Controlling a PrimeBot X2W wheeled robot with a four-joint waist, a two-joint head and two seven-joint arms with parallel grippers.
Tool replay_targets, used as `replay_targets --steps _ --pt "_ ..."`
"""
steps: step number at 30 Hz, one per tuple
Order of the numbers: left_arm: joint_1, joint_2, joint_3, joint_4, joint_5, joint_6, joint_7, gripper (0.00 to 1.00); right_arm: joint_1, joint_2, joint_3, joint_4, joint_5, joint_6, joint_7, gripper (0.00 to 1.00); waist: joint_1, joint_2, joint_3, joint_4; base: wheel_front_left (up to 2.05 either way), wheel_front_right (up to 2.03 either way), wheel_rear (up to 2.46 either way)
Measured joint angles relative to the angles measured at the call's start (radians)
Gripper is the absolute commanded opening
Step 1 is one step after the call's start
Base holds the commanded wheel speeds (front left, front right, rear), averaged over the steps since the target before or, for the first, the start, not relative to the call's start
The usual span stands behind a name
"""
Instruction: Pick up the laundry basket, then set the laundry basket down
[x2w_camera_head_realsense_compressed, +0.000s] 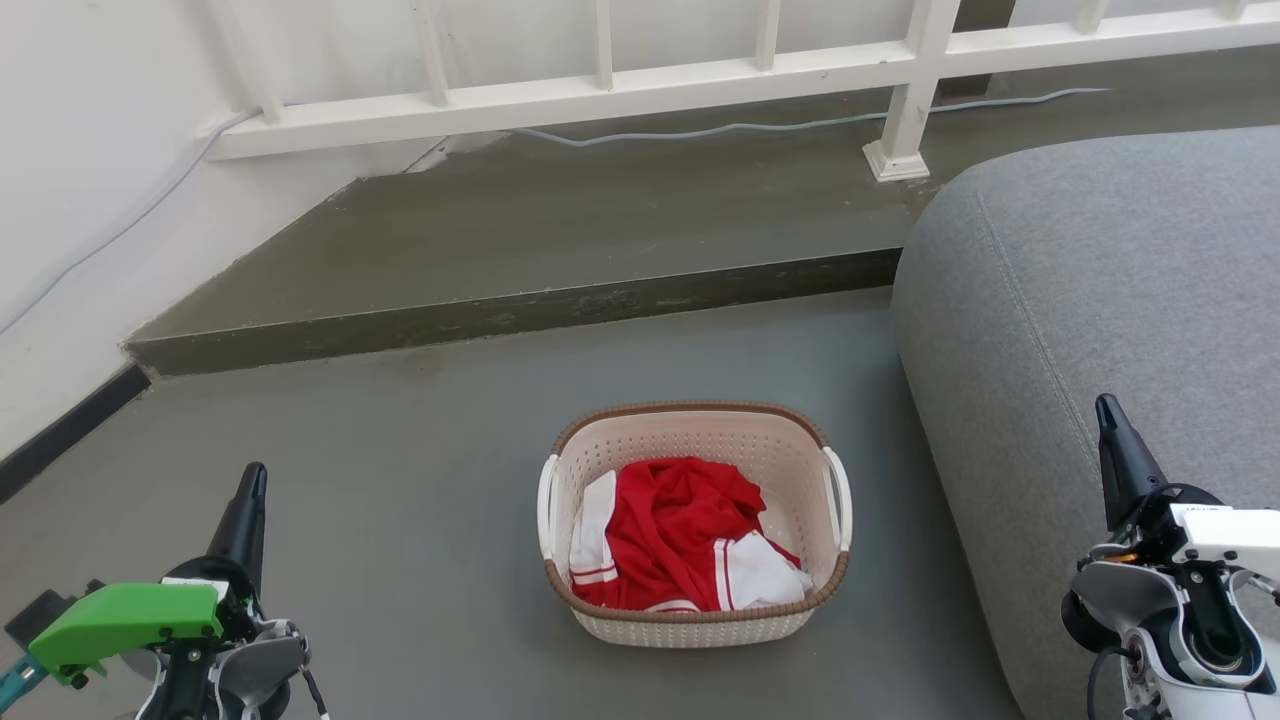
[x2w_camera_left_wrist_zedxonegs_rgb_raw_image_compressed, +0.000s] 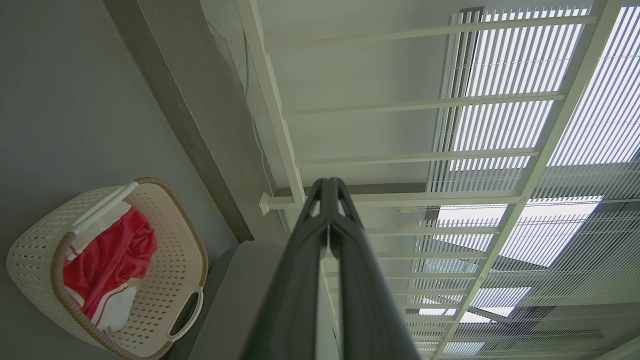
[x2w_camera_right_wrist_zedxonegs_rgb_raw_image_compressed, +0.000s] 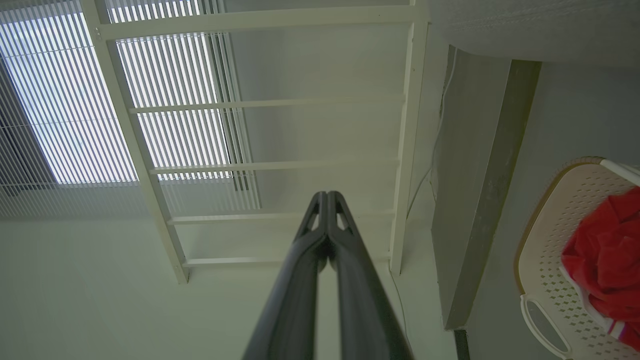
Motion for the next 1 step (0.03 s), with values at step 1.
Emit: replay_targets --steps 1 --pt "0.000 0.000 0.000 0.000 0.000 0.000 0.000 0.00 0.000 0.000 0.000 0.000 0.000 0.000 0.000 0.00 0.0000 0.0000 0.000 0.000 0.00 0.00 0.00"
